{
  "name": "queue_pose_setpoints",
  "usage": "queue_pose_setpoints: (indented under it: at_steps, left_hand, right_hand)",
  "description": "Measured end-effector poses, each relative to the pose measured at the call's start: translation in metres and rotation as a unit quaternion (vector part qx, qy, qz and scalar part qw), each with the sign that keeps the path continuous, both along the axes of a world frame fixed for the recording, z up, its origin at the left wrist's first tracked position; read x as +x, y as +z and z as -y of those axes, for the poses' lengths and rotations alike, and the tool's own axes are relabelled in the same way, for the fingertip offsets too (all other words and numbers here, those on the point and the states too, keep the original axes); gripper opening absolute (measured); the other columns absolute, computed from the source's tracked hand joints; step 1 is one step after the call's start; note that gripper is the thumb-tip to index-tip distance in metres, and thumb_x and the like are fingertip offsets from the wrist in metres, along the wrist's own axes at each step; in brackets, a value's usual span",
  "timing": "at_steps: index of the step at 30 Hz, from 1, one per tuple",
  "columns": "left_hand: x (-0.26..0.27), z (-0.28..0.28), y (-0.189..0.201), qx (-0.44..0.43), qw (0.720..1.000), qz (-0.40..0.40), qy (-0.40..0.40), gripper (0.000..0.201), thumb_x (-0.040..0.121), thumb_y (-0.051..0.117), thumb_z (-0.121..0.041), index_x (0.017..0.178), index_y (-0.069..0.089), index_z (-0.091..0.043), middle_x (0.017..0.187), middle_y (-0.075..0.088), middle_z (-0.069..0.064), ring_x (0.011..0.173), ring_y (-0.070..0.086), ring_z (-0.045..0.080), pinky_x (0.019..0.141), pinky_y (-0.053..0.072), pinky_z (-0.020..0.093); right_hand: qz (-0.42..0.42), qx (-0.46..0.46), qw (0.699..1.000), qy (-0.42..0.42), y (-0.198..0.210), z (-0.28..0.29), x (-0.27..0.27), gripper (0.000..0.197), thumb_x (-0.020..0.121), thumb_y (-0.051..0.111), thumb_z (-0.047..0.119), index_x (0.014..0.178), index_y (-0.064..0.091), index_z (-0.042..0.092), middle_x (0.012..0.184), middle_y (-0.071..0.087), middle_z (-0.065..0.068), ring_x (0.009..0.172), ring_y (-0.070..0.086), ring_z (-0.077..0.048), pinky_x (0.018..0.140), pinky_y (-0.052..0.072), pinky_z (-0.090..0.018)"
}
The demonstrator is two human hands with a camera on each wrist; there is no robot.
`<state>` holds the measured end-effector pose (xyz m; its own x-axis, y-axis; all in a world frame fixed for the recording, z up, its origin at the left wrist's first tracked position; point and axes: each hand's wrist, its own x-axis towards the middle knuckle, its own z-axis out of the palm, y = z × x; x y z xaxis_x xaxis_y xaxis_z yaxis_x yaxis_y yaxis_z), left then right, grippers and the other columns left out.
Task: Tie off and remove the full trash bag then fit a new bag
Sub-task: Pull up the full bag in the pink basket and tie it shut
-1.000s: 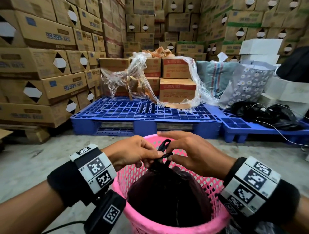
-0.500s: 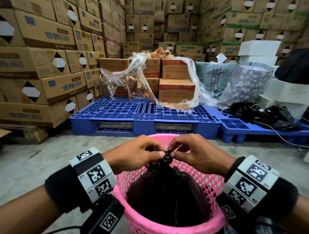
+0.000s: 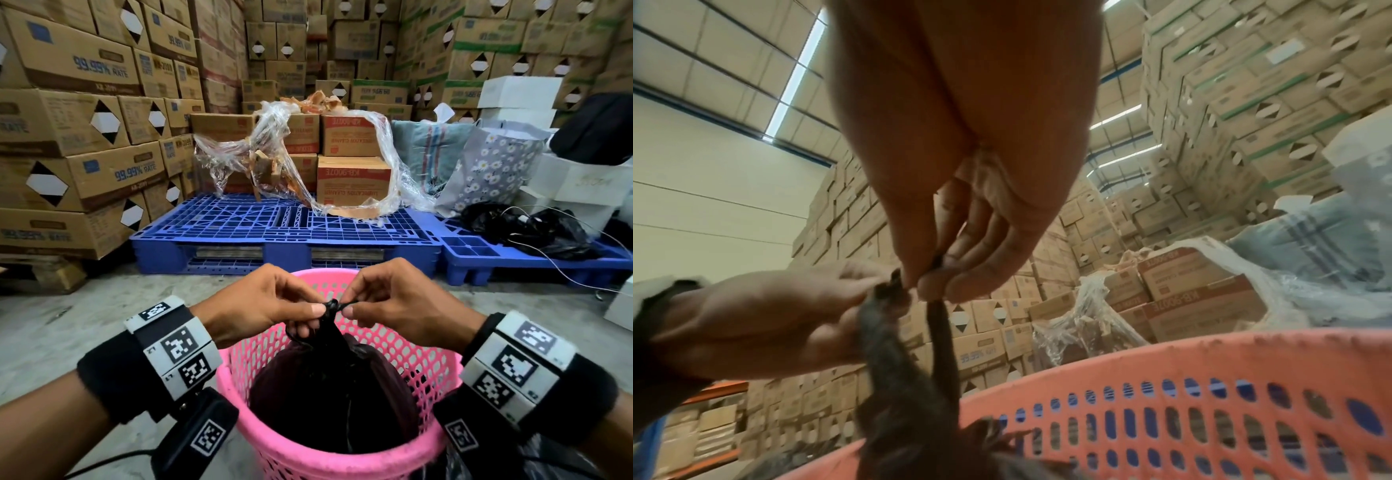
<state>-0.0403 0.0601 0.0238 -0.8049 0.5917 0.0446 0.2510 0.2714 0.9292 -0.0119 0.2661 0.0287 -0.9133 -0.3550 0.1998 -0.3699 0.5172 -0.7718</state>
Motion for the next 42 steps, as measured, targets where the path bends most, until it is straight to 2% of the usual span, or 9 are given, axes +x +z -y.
queue_pose_setpoints:
  at_steps: [3,10,15,19,22,27,30,33,42]
  left_hand:
    - [-0.004,0.007,-0.002,-0.116,0.984,-0.135,-0.016,0.007,0.082,0.067,-0.004,0.087,0.071,-0.001,0.068,0.07,0.019,0.055,0.06,0.016,0.053,0.046,0.018]
    - [-0.009,0.026,-0.023,-0.468,0.813,-0.317,-0.14,0.014,0.075,0.052,-0.012,0.079,0.065,-0.016,0.081,0.07,0.004,0.077,0.058,0.021,0.064,0.038,0.023]
    - [-0.022,0.029,-0.004,-0.347,0.891,-0.291,-0.028,0.008,0.083,0.062,-0.014,0.084,0.068,-0.018,0.065,0.065,-0.004,0.053,0.053,-0.001,0.057,0.041,0.019]
    - [-0.012,0.01,0.011,-0.119,0.981,-0.149,-0.044,0.027,0.082,0.067,-0.01,0.107,0.066,-0.019,0.058,0.063,0.001,0.052,0.058,0.013,0.054,0.046,0.022]
    - [-0.006,-0.011,0.004,-0.082,0.982,-0.12,-0.118,0.028,0.084,0.065,-0.008,0.094,0.07,-0.034,0.06,0.059,0.008,0.057,0.052,0.019,0.057,0.043,0.032]
    - [-0.018,-0.011,-0.005,-0.094,0.983,-0.147,-0.052,0.01,0.082,0.068,-0.011,0.083,0.07,-0.001,0.064,0.065,0.023,0.058,0.055,0.016,0.058,0.044,0.033]
    - [-0.022,-0.002,-0.002,-0.137,0.972,-0.189,-0.03,0.011,0.081,0.069,-0.018,0.081,0.071,-0.007,0.07,0.072,0.015,0.057,0.06,0.01,0.056,0.047,0.029]
    - [-0.023,0.001,0.001,-0.14,0.969,-0.2,-0.033,0.007,0.081,0.07,-0.017,0.082,0.072,-0.01,0.069,0.073,0.007,0.057,0.064,0.01,0.055,0.051,0.026]
    - [-0.041,-0.017,0.011,-0.142,0.975,-0.166,-0.038,0.006,0.079,0.072,-0.016,0.077,0.071,-0.011,0.066,0.072,0.006,0.058,0.066,0.02,0.057,0.053,0.035]
  right_hand:
    - [-0.019,0.137,0.99,-0.027,0.0,-0.017,-0.004,0.003,0.077,0.071,0.005,0.075,0.072,0.006,0.055,0.064,0.002,0.048,0.057,-0.004,0.05,0.046,-0.015]
    - [0.073,0.491,0.866,-0.057,-0.011,-0.041,0.001,0.016,0.078,0.057,0.004,0.089,0.068,0.002,0.08,0.066,-0.012,0.069,0.055,-0.02,0.052,0.044,-0.022]
    - [-0.049,0.358,0.929,-0.083,0.0,-0.048,-0.006,0.006,0.075,0.067,0.008,0.076,0.072,0.011,0.065,0.07,-0.002,0.057,0.059,-0.01,0.055,0.045,-0.021]
    - [-0.064,0.108,0.992,-0.012,0.022,-0.017,0.003,0.007,0.074,0.074,0.005,0.075,0.075,0.011,0.062,0.07,0.003,0.052,0.059,0.002,0.052,0.044,-0.01]
    - [-0.105,0.077,0.991,0.006,0.02,0.007,0.007,0.009,0.073,0.073,0.001,0.075,0.076,0.01,0.064,0.071,0.002,0.053,0.059,0.002,0.054,0.044,-0.01]
    - [-0.075,0.09,0.993,-0.024,0.014,-0.024,-0.002,0.039,0.077,0.074,0.023,0.114,0.063,0.02,0.102,0.073,-0.005,0.086,0.067,-0.01,0.082,0.056,-0.035]
    - [-0.055,0.292,0.952,-0.074,-0.009,-0.062,-0.004,0.083,0.072,0.044,0.074,0.142,0.028,0.033,0.152,0.033,-0.006,0.139,0.03,-0.017,0.113,0.03,-0.041]
    - [0.019,0.396,0.914,-0.082,-0.05,-0.088,-0.006,0.112,0.046,0.001,0.096,0.141,-0.012,0.039,0.157,-0.012,-0.01,0.144,-0.01,-0.019,0.119,0.006,-0.041]
    - [0.088,0.361,0.924,-0.089,-0.068,-0.095,-0.008,0.128,0.037,-0.012,0.095,0.146,0.009,0.031,0.157,-0.014,-0.013,0.145,0.005,-0.022,0.117,0.013,-0.033]
